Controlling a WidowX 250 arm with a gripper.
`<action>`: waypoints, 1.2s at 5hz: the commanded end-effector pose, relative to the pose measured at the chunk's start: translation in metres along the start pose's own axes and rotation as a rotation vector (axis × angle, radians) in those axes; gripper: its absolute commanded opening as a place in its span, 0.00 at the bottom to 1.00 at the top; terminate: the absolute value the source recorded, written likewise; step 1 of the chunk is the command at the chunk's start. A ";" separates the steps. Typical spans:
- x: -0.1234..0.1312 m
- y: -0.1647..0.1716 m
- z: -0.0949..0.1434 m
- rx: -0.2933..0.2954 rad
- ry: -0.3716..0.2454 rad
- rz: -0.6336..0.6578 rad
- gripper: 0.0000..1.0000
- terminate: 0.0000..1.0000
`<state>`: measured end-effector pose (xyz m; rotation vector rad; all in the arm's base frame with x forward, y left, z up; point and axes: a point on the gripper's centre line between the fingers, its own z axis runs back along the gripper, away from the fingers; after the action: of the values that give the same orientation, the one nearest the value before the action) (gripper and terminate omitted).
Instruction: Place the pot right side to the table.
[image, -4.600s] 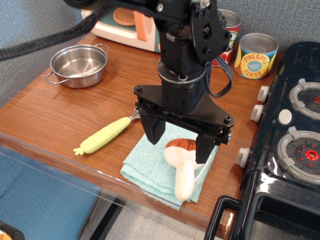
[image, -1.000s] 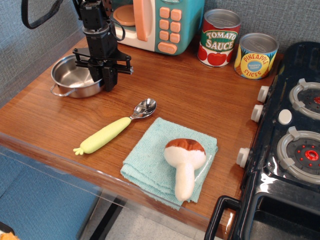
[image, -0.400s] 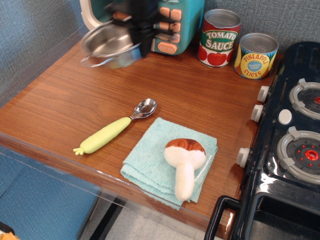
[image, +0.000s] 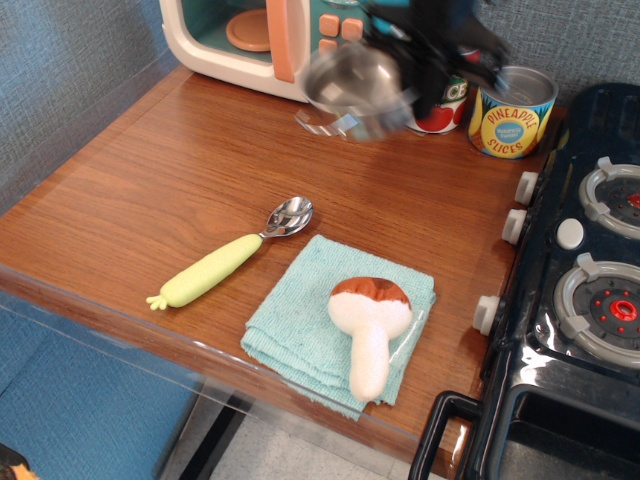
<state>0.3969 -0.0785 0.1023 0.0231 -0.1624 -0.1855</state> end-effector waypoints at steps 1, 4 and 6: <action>-0.006 -0.026 -0.012 -0.006 0.004 -0.042 0.00 0.00; -0.004 -0.025 -0.043 -0.017 0.056 -0.060 0.00 0.00; -0.007 -0.017 -0.046 -0.034 0.062 -0.050 1.00 0.00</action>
<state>0.3979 -0.0970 0.0328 0.0037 -0.0392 -0.2494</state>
